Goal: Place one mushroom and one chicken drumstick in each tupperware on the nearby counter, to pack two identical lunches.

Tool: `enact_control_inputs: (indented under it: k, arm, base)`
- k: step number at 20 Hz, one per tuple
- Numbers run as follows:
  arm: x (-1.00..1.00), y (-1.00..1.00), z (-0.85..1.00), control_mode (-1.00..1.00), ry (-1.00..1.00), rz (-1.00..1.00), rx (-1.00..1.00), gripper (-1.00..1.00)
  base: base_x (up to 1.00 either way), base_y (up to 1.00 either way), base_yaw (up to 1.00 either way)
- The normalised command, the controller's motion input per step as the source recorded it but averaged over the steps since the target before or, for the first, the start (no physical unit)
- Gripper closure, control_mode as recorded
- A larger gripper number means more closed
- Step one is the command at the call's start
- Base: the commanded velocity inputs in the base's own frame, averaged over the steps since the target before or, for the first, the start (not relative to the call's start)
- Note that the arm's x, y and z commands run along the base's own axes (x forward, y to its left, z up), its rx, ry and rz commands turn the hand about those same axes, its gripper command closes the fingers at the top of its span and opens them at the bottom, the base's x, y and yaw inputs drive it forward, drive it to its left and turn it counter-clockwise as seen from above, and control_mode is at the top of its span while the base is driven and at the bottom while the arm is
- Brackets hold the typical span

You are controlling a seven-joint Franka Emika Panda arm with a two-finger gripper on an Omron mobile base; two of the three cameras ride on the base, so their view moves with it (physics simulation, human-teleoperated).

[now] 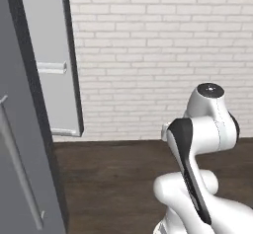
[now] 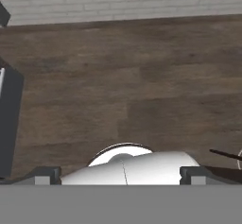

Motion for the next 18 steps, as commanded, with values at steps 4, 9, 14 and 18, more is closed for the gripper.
enact_control_inputs:
  k: [4, 9, 14, 18]
  arm:
    - [0.0, 0.0, 0.0, 1.0, 0.0, 0.0, 0.0, -1.0]
    - [0.0, 0.0, 0.0, 1.0, 0.0, 0.0, 0.0, -1.0]
    - [0.0, 0.0, 0.0, 1.0, 0.0, 0.0, 0.0, -1.0]
    - [0.0, 0.0, 0.0, 1.0, 0.0, 0.0, 0.0, -1.0]
  base:
    - [1.0, -0.19, 0.0]
    - [1.0, -0.26, 0.0]
    - [1.0, -0.33, 0.16]
    - [0.3, 0.0, 0.83]
